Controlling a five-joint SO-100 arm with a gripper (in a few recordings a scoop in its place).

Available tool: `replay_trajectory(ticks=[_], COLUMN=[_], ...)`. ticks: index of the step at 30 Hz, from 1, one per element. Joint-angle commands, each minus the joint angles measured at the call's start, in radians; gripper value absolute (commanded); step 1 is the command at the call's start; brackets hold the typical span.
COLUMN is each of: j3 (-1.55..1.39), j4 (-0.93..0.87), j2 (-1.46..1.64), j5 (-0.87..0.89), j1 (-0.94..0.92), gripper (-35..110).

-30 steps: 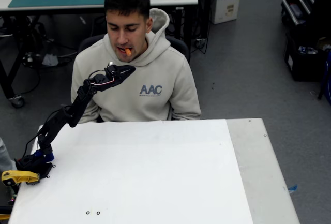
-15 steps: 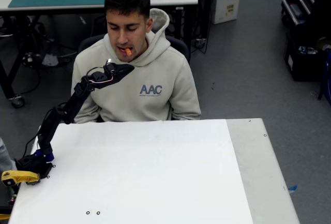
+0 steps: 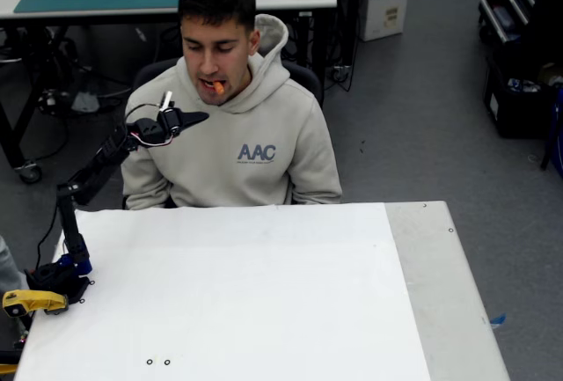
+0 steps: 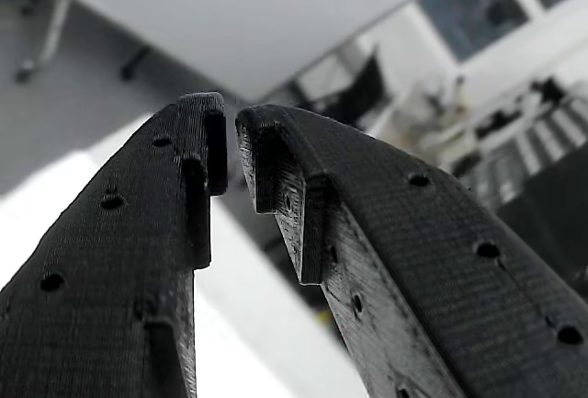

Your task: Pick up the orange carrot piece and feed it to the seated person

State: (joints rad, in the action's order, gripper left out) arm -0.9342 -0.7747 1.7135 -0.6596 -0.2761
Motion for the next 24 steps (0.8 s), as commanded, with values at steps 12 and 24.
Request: replay_trajectory(ticks=[12,24], j3=[-0.925,-1.491], j4=[-0.009,-0.009], j2=[0.821,1.313], j5=[0.364,0.669], j1=[-0.011,0.003], gripper=[-2,-2])
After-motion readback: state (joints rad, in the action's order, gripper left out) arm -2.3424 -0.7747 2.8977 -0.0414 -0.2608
